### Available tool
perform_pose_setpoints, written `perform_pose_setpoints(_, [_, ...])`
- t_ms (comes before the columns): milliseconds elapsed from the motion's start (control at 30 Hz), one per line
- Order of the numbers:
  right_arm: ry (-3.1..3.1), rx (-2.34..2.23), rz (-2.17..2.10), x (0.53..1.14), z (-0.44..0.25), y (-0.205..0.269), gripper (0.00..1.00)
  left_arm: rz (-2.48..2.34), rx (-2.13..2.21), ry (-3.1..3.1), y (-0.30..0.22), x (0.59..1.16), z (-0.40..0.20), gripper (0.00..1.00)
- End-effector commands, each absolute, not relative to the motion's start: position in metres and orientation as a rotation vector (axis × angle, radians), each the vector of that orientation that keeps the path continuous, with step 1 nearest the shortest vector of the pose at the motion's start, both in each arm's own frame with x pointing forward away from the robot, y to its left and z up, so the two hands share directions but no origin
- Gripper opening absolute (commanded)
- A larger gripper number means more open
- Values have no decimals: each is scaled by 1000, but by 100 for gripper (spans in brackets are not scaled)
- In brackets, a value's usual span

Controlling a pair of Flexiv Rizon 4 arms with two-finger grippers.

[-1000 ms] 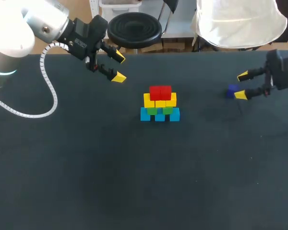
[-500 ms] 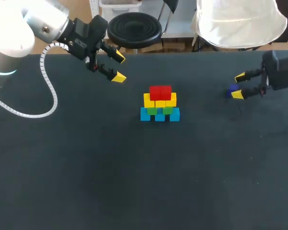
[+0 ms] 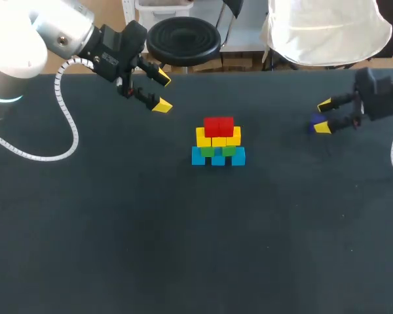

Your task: Place the blue cubes, place green cubes on the blue cubes, place the yellow cubes on the green cubes, then place the red cubes on the yellow cubes, and place purple cube on the red cubes.

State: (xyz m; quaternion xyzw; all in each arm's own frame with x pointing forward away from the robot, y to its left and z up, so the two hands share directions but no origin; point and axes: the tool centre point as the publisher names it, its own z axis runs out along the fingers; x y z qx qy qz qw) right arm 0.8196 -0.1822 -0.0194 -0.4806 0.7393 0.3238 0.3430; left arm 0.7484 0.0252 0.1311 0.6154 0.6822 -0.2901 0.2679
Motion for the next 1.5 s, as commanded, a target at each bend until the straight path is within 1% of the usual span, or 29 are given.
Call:
perform_pose_setpoints(33, [1922, -1266, 851, 829, -22, -180, 95, -784, 1663, 1840, 25, 750, 131, 100])
perform_pose_setpoints(67, [1925, -1272, 848, 830, -22, -180, 64, -784, 1663, 1840, 25, 750, 131, 100])
perform_pose_setpoints(100, [1930, -1277, 845, 830, -22, -179, 44, -784, 1663, 1840, 25, 750, 131, 100])
perform_pose_setpoints(167, [1941, -1277, 842, 830, -23, -179, 37, -784, 1663, 1840, 25, 750, 131, 100])
perform_pose_setpoints(300, [1962, -1272, 841, 829, -27, -179, 33, -784, 1663, 1840, 25, 750, 131, 100])
perform_pose_setpoints(333, [1967, -1272, 837, 829, -27, -178, 29, -784, 1663, 1840, 25, 750, 131, 100])
perform_pose_setpoints(400, [1952, -1286, 820, 827, -25, -178, 0, -784, 1663, 1840, 25, 750, 131, 100])
perform_pose_setpoints(700, [1842, -1424, 872, 806, -1, -178, 0, -784, 1663, 1840, 25, 750, 131, 100])
perform_pose_setpoints(967, [1823, -1545, 921, 767, 22, -176, 0, -784, 1663, 1840, 25, 750, 131, 100])
perform_pose_setpoints(1200, [1851, -1553, 885, 732, 21, -155, 0, -784, 1663, 1840, 25, 750, 131, 100])
perform_pose_setpoints(1267, [1840, -1483, 921, 726, 17, -148, 0, -784, 1663, 1840, 25, 750, 131, 100])
perform_pose_setpoints(1500, [1805, -1492, 976, 710, 17, -128, 0, -784, 1663, 1840, 25, 750, 131, 100])
